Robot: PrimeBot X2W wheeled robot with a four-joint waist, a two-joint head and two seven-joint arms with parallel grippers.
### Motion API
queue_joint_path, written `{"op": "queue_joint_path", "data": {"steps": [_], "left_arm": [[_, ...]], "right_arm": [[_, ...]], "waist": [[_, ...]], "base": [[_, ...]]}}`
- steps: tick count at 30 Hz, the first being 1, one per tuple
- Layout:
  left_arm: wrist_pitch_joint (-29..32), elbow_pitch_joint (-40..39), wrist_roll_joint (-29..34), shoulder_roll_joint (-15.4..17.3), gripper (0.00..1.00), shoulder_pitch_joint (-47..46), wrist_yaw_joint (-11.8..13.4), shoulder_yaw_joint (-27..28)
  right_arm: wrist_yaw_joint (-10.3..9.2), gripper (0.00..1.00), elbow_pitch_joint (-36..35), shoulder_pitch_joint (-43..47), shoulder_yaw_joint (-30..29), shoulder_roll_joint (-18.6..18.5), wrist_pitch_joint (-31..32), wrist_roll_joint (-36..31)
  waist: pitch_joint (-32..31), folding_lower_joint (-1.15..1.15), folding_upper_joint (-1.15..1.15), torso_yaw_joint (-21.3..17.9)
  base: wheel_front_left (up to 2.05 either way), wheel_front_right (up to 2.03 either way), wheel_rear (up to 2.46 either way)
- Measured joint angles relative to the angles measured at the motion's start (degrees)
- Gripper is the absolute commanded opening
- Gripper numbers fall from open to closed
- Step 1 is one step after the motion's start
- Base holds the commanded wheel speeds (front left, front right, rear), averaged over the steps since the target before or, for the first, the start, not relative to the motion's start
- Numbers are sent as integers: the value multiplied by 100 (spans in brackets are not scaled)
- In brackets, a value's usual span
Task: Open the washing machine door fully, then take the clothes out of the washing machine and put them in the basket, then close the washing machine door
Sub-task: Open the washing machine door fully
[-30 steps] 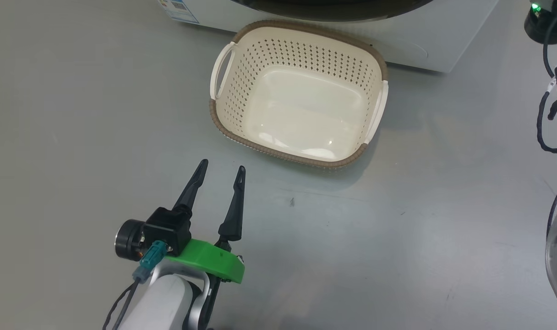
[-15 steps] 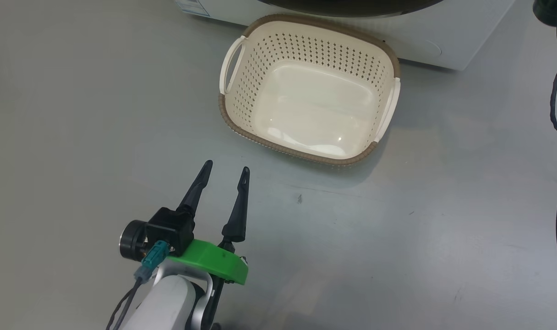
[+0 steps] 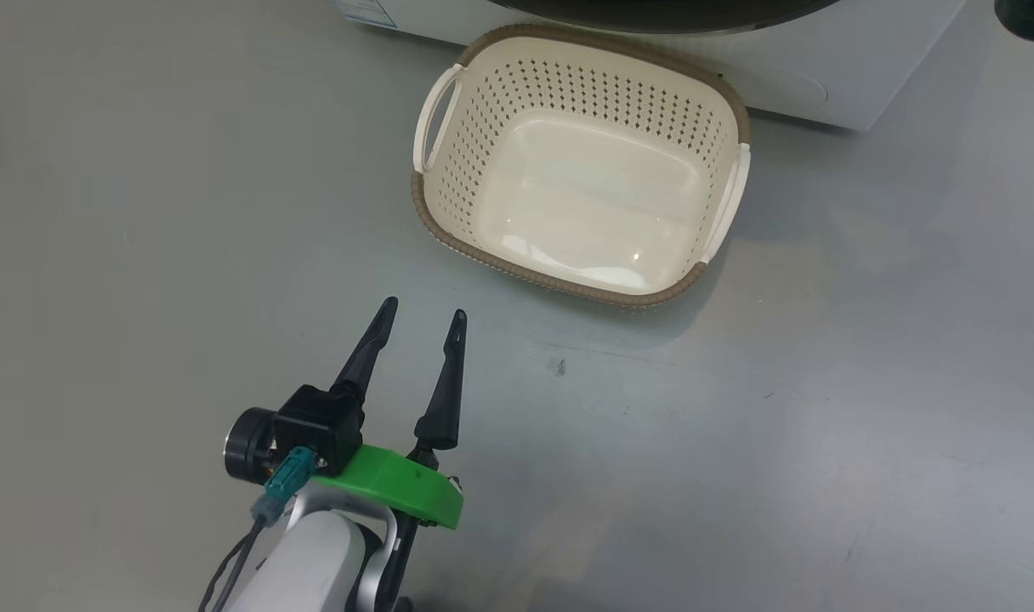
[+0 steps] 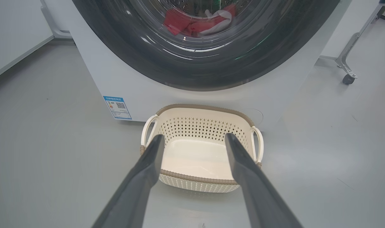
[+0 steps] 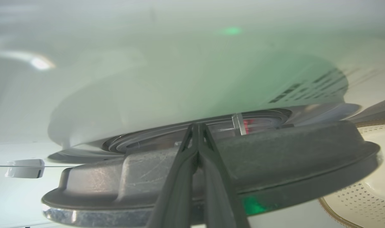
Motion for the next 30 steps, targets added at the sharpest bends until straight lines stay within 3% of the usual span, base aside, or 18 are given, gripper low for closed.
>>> {"op": "queue_joint_path", "data": {"steps": [30], "left_arm": [[0,111,20,0,100,1,0,-1]], "right_arm": [[10,0,477,251,97,14,501,126]], "waist": [[-408,0,0,-127]], "base": [[0,0,0]]}}
